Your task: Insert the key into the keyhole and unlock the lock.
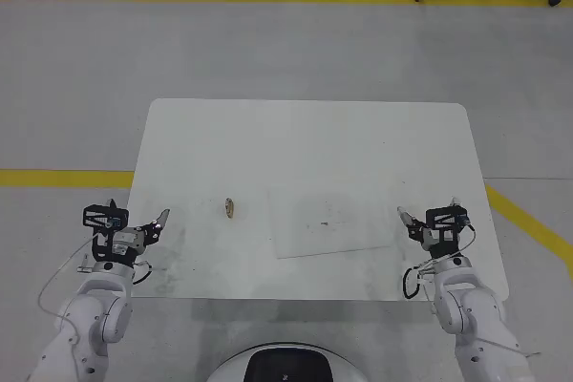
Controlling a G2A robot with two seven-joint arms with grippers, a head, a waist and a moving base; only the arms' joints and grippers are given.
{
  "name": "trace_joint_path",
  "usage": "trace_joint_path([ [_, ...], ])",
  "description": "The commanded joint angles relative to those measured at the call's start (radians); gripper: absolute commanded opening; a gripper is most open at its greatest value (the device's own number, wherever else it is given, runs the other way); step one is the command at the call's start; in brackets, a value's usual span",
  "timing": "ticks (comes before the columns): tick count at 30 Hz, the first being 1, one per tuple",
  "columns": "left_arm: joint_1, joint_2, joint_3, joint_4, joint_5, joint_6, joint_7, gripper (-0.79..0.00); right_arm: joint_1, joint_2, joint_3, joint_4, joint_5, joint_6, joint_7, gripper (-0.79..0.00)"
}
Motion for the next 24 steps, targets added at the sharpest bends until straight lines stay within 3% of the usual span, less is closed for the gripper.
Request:
trace_joint_path([
  [1, 0.0, 0.0, 0.0, 0.0, 0.0, 0.0, 0.0, 0.0, 0.0, -0.001, -0.031, -0.023, -0.068, -0.001, -0.014, 0.0],
  [7, 0.0, 0.0, 0.0, 0.0, 0.0, 0.0, 0.0, 0.0, 0.022, -0.003, -0.106, -0.047, -0.148, -0.086, -0.01, 0.0],
  [18, 0.0, 0.0, 0.0, 0.0, 0.0, 0.0, 0.0, 0.0, 0.111, 0.003, -0.231, -0.059, -0.155, -0.433, 0.086, 0.0],
  [22, 0.0, 0.0, 0.0, 0.0, 0.0, 0.0, 0.0, 0.0, 0.168, 0.001, -0.261, 0.011, -0.146, -0.487, 0.14, -0.225],
  [24, 0.0, 0.0, 0.0, 0.0, 0.0, 0.0, 0.0, 0.0, 0.198, 0.002, -0.277, 0.044, -0.161, -0.517, 0.168, -0.28],
])
